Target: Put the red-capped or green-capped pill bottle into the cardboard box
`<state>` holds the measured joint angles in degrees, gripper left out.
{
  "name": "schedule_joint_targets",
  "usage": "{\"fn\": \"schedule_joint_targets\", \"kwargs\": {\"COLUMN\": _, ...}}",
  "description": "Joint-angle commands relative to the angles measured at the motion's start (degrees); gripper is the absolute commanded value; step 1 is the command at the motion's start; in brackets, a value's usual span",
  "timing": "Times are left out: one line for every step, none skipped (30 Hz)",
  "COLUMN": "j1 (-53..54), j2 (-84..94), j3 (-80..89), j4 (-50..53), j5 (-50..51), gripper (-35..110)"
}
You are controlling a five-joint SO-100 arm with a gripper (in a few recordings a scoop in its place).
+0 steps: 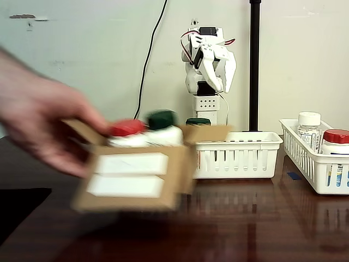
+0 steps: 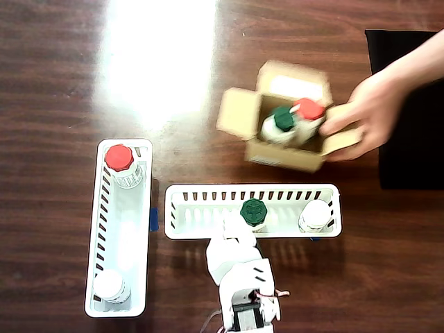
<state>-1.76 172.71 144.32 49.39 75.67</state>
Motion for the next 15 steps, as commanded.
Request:
{"fn": "schedule_joint_targets", "kwargs": {"j1": -1.85, "j2": 5.89, "j3": 1.85, "j4": 3.69, "j5": 0.88, "gripper": 2}}
{"fn": "schedule_joint_targets", "kwargs": {"j1": -2.29, "j2": 7.47, "j3": 2.72, "j4": 4.57, "j5": 0.79, "gripper": 1}}
{"fn": "schedule_joint_targets", "kwargs": {"j1": -2.64, "j2": 9.05, "j3": 3.78, "j4": 5.54, "j5": 0.62, "gripper": 0}}
{"fn": "schedule_joint_targets", "kwargs": {"j1": -2.9, "j2": 10.55, "j3": 4.92, "j4": 6.68, "j5": 0.7, "gripper": -1}}
{"fn": "schedule_joint_targets", "kwargs": {"j1": -3.16, "j2": 12.3, "j3": 6.15, "j4": 7.91, "j5": 0.79, "gripper": -1}}
{"fn": "schedule_joint_targets", "kwargs": {"j1": -3.43, "j2": 14.77, "j3": 7.65, "j4": 8.96, "j5": 0.79, "gripper": -1}}
{"fn": "schedule_joint_targets", "kwargs": {"j1": -3.78, "j2": 17.49, "j3": 9.4, "j4": 10.02, "j5": 0.7, "gripper": -1}}
{"fn": "schedule_joint_targets", "kwargs": {"j1": -4.13, "j2": 20.57, "j3": 11.43, "j4": 11.07, "j5": 0.62, "gripper": -1}}
{"fn": "schedule_joint_targets", "kwargs": {"j1": -4.31, "j2": 23.73, "j3": 13.45, "j4": 12.13, "j5": 0.35, "gripper": -1}}
{"fn": "schedule_joint_targets", "kwargs": {"j1": -4.39, "j2": 23.91, "j3": 14.5, "j4": 12.39, "j5": 0.09, "gripper": -1}}
{"fn": "schedule_joint_targets", "kwargs": {"j1": -4.31, "j2": 23.2, "j3": 15.38, "j4": 11.87, "j5": -0.44, "gripper": -1}}
{"fn": "schedule_joint_targets", "kwargs": {"j1": -4.31, "j2": 23.47, "j3": 16.35, "j4": 12.13, "j5": -0.44, "gripper": -1}}
{"fn": "schedule_joint_targets", "kwargs": {"j1": -4.22, "j2": 23.99, "j3": 17.4, "j4": 12.39, "j5": -0.18, "gripper": -1}}
{"fn": "schedule_joint_targets", "kwargs": {"j1": -4.22, "j2": 23.99, "j3": 18.28, "j4": 12.04, "j5": -0.09, "gripper": -1}}
{"fn": "schedule_joint_targets", "kwargs": {"j1": -4.22, "j2": 23.99, "j3": 19.51, "j4": 11.51, "j5": -0.09, "gripper": -1}}
